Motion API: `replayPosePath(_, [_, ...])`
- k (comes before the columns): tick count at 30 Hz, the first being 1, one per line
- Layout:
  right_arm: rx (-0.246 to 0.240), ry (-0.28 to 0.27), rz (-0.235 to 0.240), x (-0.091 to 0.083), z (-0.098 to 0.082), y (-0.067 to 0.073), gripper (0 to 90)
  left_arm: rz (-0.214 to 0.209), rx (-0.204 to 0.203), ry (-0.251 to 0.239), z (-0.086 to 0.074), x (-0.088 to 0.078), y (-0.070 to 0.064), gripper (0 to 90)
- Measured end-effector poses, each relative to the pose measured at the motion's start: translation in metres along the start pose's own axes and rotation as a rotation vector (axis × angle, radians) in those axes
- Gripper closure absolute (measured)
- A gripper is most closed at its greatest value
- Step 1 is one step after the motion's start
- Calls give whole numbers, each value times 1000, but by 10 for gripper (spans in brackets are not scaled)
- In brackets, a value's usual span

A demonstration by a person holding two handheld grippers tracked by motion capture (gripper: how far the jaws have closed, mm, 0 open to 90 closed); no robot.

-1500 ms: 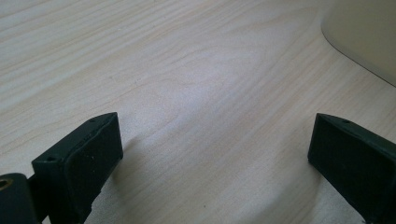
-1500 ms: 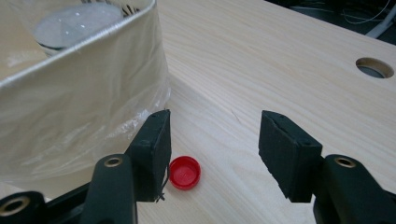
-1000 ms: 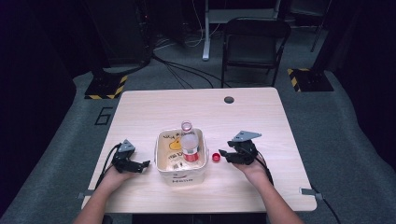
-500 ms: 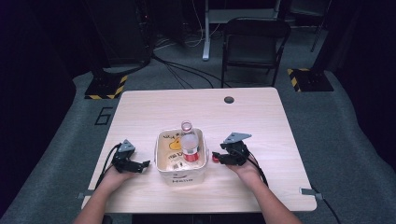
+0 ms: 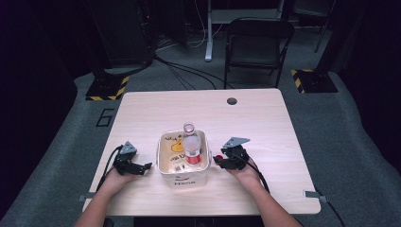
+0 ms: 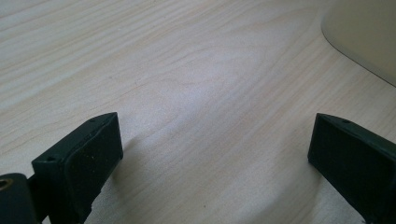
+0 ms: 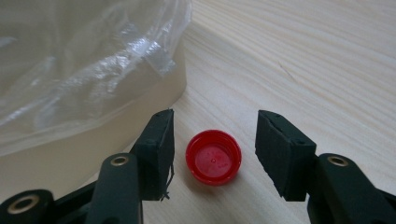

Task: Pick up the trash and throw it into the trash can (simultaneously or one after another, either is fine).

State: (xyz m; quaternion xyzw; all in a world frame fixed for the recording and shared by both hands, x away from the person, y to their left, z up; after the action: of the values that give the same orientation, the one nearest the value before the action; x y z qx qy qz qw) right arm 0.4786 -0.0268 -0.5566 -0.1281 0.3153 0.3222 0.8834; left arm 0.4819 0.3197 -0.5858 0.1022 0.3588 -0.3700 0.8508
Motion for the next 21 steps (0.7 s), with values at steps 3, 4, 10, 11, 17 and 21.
replayPosePath(3, [1,8,-1,3,-2,-2,463,0,-1,0,0,0,0,29])
replayPosePath(4, [1,8,-1,3,-2,-2,463,0,-1,0,0,0,0,28])
replayPosePath(10, [-2,18,-1,7,-5,-1,462,2,-3,-5,0,0,0,29])
replayPosePath(11, [-3,22,-2,8,-6,-1,467,2,-3,-5,0,0,0,28])
replayPosePath(17, [-8,32,-1,10,-7,-1,479,0,-3,0,0,0,0,28])
replayPosePath(21, [-14,44,-2,12,-9,0,507,1,-9,-6,0,1,-1,28])
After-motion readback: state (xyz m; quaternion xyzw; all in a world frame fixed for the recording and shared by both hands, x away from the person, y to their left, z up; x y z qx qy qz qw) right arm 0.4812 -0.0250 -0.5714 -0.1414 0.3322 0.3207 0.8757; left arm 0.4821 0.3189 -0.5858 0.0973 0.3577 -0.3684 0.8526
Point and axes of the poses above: each handheld gripper's, and its own axes: x roughly forward along the jaws, z roughly out of its top, y roughly to its left, the point moved 8 cm from there along x, roughly forward along the jaws, and after that the axes turned 8 degrees about -z, right-handed, at the moved point
